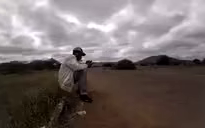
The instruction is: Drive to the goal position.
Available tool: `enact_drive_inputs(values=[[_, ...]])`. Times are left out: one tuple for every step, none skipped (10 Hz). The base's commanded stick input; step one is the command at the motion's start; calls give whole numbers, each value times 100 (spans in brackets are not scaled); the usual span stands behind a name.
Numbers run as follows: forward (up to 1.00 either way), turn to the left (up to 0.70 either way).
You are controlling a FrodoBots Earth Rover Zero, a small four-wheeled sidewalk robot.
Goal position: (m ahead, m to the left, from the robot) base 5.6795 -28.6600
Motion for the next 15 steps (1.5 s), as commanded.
enact_drive_inputs(values=[[0, -45], [0, -45], [0, -45], [0, -45], [0, -45], [0, -45], [0, -45], [0, -45], [0, -45], [0, -45], [0, -45], [0, -45], [0, -45], [0, -45], [0, -45]])
